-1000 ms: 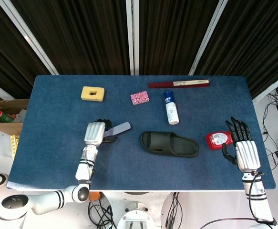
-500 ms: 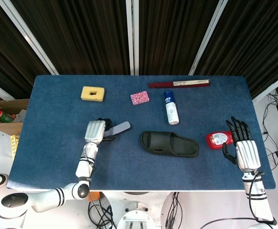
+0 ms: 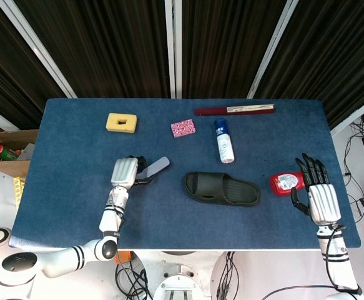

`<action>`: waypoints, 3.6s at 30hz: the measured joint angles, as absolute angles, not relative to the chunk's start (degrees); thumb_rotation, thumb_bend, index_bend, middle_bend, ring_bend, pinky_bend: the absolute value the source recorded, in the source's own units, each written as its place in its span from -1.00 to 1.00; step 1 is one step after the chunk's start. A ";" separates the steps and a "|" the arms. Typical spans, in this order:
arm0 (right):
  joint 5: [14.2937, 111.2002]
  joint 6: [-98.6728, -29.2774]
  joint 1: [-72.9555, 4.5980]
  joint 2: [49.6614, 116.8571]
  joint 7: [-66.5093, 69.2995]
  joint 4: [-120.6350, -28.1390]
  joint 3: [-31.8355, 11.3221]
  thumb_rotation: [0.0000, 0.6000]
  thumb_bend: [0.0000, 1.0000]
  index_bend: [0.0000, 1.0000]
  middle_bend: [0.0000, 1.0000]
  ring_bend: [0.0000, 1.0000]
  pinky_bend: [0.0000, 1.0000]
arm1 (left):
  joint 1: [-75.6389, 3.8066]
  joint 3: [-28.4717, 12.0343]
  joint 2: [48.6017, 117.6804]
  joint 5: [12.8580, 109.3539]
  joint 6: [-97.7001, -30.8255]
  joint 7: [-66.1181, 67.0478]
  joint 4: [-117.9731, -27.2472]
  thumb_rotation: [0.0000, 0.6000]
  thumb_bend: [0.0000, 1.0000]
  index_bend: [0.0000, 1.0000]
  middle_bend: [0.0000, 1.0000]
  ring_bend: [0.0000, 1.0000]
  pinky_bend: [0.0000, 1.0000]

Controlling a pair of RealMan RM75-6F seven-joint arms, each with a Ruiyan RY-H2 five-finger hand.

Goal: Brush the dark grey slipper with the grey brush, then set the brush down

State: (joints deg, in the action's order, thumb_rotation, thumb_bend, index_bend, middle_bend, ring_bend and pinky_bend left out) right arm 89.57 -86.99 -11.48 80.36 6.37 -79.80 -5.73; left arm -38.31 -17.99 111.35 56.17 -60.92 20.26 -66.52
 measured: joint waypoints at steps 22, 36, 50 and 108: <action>89.42 -86.04 -11.75 80.28 6.31 -80.19 -5.47 1.00 -0.03 -1.00 -1.00 -1.00 -1.00 | -37.91 -18.45 111.32 61.08 -61.06 8.16 -64.58 1.00 -0.13 0.17 0.19 0.66 0.95; 89.35 -85.61 -11.81 80.03 6.47 -80.35 -5.29 1.00 -0.05 -1.00 -1.00 -1.00 -1.00 | -37.90 -18.15 112.59 65.64 -62.54 0.31 -60.06 1.00 -0.13 0.41 0.98 1.00 1.00; 89.59 -85.49 -11.82 79.97 6.66 -80.37 -5.05 1.00 -0.05 -1.00 -1.00 -1.00 -1.00 | -37.49 -19.21 111.46 66.89 -62.91 -5.55 -62.10 1.00 -0.02 0.75 1.00 1.00 1.00; 88.64 -60.55 -20.96 82.96 -3.42 -82.27 3.91 1.00 0.56 -0.72 -0.43 -1.00 -1.00 | -49.41 -21.38 109.09 56.02 -47.76 -3.83 -74.65 1.00 0.13 0.81 1.00 1.00 1.00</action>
State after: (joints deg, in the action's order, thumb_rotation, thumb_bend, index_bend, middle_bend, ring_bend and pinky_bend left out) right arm 88.64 -60.55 -20.96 82.96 -3.42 -82.27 3.91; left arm -49.41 -21.38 109.09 56.02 -47.76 -3.83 -74.65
